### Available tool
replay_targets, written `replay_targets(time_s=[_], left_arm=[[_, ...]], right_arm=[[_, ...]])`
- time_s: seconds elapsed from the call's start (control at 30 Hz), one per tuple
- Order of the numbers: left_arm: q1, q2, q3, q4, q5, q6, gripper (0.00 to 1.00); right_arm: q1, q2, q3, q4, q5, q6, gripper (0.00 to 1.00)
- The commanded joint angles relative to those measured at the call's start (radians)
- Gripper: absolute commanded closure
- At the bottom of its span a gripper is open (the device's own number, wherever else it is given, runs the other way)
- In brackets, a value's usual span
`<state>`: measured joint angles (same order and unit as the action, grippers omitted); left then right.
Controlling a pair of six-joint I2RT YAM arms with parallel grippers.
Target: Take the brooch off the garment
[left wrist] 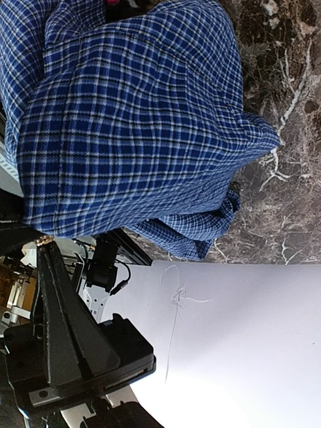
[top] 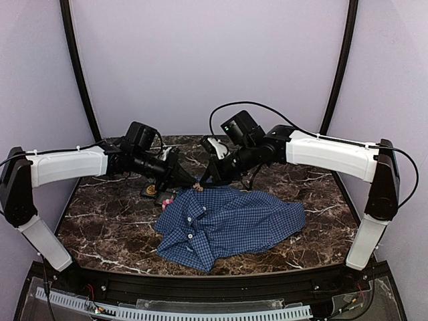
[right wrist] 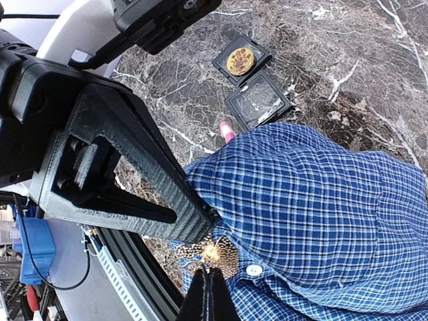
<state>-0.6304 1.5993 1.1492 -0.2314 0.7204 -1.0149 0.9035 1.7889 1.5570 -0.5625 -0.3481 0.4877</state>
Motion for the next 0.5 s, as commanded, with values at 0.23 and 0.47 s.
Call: replay_targets(time_s=[0.23,0.47], left_arm=[[0.001,-0.051,-0.011,0.018,-0.009,-0.007,0.99],[0.0,-0.051,-0.011,0.02,-0.008,-0.006,0.99]], right_arm=[[0.015,-0.014,-0.003,0.032,-0.02,-0.008,1.0],[0.015,-0.009,-0.005,0.037,-0.018,-0.006,1.0]])
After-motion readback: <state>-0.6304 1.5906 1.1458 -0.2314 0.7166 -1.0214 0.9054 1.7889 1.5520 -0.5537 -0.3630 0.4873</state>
